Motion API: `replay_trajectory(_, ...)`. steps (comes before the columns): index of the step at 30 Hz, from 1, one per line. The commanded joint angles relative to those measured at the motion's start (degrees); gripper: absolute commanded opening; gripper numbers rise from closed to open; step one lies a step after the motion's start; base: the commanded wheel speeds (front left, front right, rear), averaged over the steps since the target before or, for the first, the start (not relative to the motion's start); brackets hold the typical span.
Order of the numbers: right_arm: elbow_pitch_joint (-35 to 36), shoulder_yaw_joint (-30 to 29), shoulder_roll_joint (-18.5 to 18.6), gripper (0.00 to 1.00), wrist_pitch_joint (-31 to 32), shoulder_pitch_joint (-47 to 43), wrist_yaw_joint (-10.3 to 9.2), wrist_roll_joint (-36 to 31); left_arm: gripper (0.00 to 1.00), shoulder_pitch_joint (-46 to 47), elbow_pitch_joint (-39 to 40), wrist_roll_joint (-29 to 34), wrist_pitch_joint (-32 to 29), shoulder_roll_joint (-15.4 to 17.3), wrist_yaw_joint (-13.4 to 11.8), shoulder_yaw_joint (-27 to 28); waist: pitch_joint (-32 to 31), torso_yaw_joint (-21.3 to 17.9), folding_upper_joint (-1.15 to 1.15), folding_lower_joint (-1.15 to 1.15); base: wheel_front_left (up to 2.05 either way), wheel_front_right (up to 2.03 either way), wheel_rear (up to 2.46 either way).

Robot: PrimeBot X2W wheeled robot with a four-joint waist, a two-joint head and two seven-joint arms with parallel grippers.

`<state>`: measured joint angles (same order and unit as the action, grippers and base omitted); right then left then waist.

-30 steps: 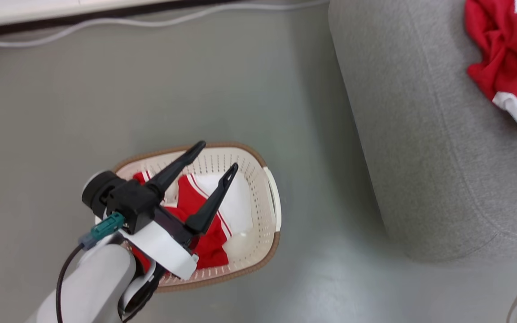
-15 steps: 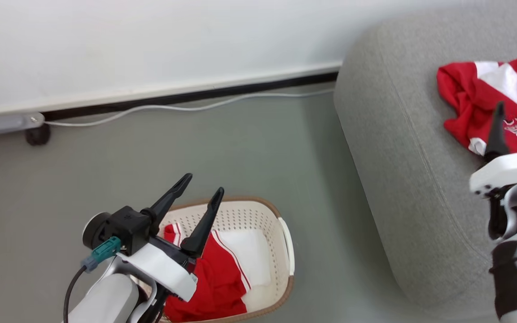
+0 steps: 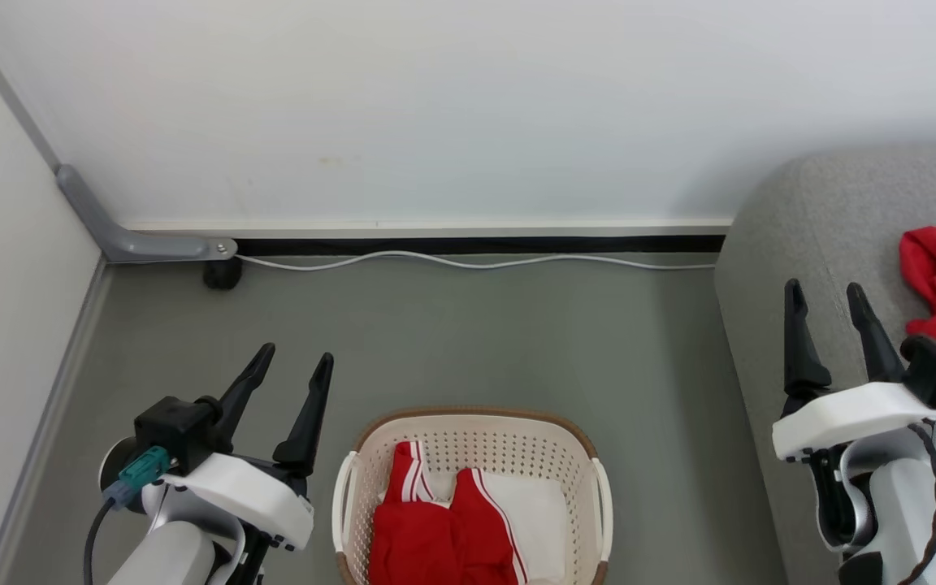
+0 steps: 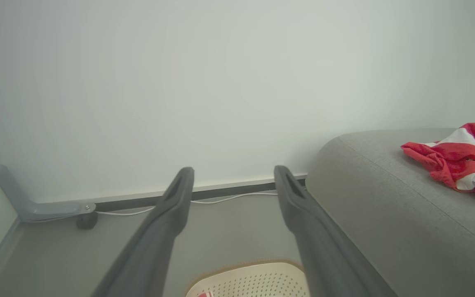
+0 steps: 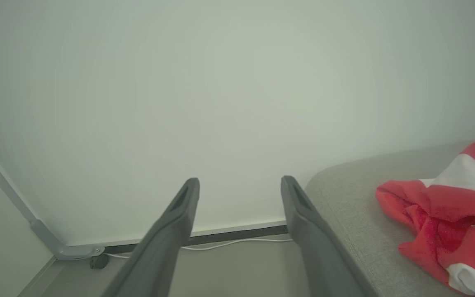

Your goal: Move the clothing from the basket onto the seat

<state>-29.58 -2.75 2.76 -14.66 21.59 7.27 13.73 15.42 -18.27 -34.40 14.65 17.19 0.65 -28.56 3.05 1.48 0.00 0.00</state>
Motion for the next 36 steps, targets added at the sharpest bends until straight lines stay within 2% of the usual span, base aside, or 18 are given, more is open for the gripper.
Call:
replay_trajectory(1,2.87,2.22,0.12,1.0,-0.34,-0.92,0.22,0.73,1.0,0.58,0.94,-0.17,0.34,1.73,-0.77,3.29,-2.45,2.89,0.0,0.0,0.0,0.0,0.0)
replay_trajectory(6,6.07,4.49,0.12,1.0,-0.34,-4.85,0.22,1.56,1.0,-1.86,1.68,0.45,0.34,2.55,-1.36,5.92,-3.54,4.1,0.0,0.0,0.0,0.0,0.0)
replay_trajectory(15,9.78,6.91,0.12,1.0,-0.34,-11.08,0.22,0.69,1.0,-6.11,2.92,0.61,0.35,2.69,-1.63,9.31,-5.18,4.02,0.0,0.0,0.0,0.0,0.0)
replay_trajectory(26,12.49,10.41,0.12,1.0,-0.34,-15.99,0.22,-0.08,1.0,-9.34,1.6,2.19,0.35,0.88,-1.36,11.1,-6.14,2.89,0.0,0.0,0.0,0.0,0.0)
replay_trajectory(36,12.86,9.88,0.12,1.0,-0.34,-16.66,0.22,-0.27,1.0,-10.18,1.01,2.97,0.35,0.01,-1.65,14.44,-6.08,3.75,0.0,0.0,0.0,0.0,0.0)
